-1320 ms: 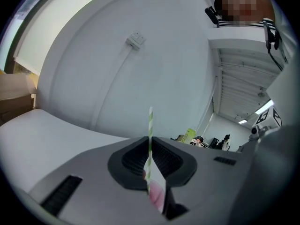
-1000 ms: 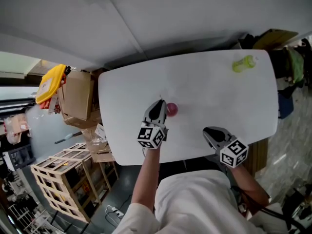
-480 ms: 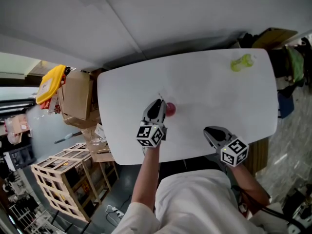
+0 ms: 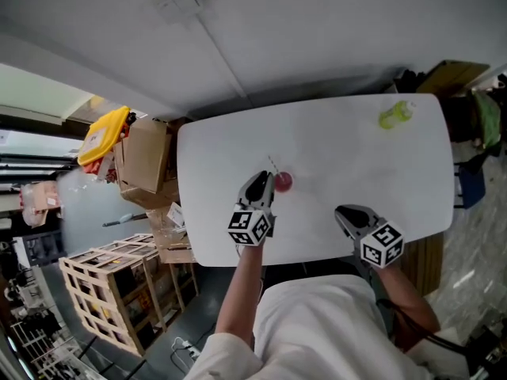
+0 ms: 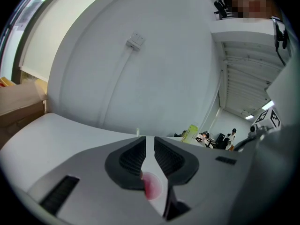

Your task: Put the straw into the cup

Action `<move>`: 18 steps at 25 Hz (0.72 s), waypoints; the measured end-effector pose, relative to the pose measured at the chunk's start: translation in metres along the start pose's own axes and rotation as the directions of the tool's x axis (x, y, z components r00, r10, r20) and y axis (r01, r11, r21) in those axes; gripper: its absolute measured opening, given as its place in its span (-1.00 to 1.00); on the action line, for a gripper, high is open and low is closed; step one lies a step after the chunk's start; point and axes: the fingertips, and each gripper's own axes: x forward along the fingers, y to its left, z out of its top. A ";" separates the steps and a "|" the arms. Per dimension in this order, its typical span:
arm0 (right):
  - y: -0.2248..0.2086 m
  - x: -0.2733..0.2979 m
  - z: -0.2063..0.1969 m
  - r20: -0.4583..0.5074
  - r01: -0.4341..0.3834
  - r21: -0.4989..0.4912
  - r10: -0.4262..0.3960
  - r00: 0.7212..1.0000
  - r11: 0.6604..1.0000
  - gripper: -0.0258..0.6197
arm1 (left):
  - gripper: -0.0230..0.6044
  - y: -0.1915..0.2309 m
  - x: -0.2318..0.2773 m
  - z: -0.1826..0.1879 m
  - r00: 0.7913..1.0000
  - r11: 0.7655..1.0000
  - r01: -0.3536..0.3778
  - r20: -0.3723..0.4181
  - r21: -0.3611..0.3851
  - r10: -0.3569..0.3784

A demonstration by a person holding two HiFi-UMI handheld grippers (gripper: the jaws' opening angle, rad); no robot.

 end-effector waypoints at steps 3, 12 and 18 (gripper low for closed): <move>0.005 0.000 0.009 0.001 -0.016 -0.033 0.016 1.000 0.999 -0.76 | -0.78 -0.008 -0.012 0.009 1.000 1.000 -0.006 0.000 0.019 0.006; 0.022 -0.012 0.035 0.042 -0.028 -0.104 0.033 0.999 0.994 -0.76 | -0.89 -0.022 -0.049 0.038 0.998 0.999 -0.034 0.051 0.021 0.033; 0.035 -0.022 0.047 0.081 -0.029 -0.119 0.039 0.996 0.992 -0.76 | -0.92 -0.034 -0.074 0.046 0.997 0.999 -0.031 0.066 0.029 0.029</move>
